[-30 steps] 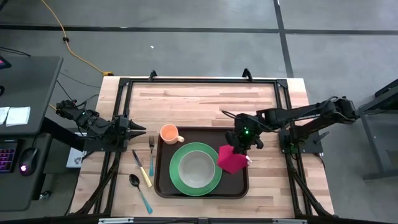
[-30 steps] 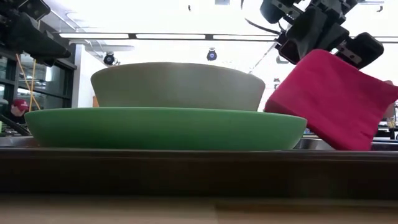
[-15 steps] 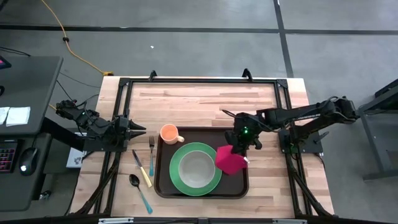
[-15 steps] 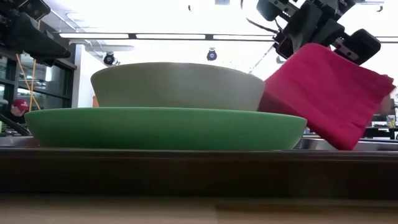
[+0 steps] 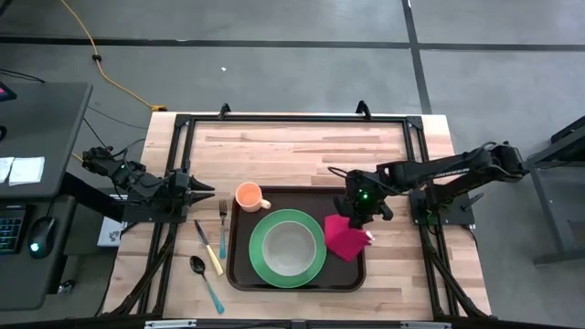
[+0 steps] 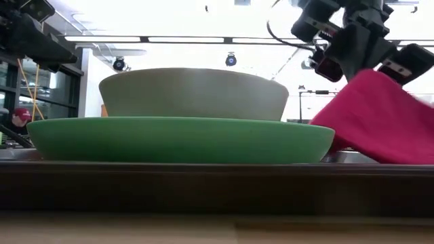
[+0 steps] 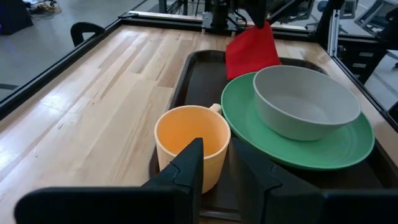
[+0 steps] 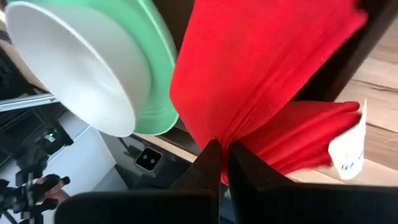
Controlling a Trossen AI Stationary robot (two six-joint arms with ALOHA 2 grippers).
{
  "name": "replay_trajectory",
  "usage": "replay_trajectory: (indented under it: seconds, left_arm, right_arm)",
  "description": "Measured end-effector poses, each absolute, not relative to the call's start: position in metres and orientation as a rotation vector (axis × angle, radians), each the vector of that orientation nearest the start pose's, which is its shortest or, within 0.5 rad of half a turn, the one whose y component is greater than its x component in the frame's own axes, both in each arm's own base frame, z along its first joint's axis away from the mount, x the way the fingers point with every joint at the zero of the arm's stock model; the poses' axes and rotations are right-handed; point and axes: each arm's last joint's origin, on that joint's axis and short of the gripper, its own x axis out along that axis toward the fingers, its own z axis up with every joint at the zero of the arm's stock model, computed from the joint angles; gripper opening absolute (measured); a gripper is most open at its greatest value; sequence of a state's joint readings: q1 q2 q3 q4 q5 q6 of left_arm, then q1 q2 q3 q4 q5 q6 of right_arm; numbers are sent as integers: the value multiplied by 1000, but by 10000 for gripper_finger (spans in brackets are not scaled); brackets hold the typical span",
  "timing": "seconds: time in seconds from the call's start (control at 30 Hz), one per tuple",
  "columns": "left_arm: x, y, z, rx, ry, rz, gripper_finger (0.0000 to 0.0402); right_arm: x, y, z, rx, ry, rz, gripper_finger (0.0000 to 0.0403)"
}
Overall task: Set up tray
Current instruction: Put the red table napkin on the black serving tray to the right of the green plate
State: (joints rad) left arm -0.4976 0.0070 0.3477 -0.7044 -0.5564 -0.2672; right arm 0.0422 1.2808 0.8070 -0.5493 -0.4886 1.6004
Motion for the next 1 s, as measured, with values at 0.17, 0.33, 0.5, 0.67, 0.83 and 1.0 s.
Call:
replay_trajectory:
  seconds: [0.17,0.33,0.5,0.67,0.83,1.0]
  left_arm:
    - [54,-12,211,-82,304,97,108]
    - [54,-12,211,-83,304,95,108]
    - [54,-12,211,-83,305,95,108]
    - [54,-12,211,-83,304,95,108]
    - [54,-12,211,-83,304,95,108]
    - [54,-12,211,-83,304,96,108]
  right_arm:
    - [236,24,203,1688,1191,-401,0]
    - [231,24,193,1703,1212,-424,0]
    - [230,25,191,1705,1225,-426,0]
    - [227,27,190,1712,1288,-420,0]
    - [225,29,190,1712,1314,-429,0]
    - [223,28,188,1706,1314,-461,0]
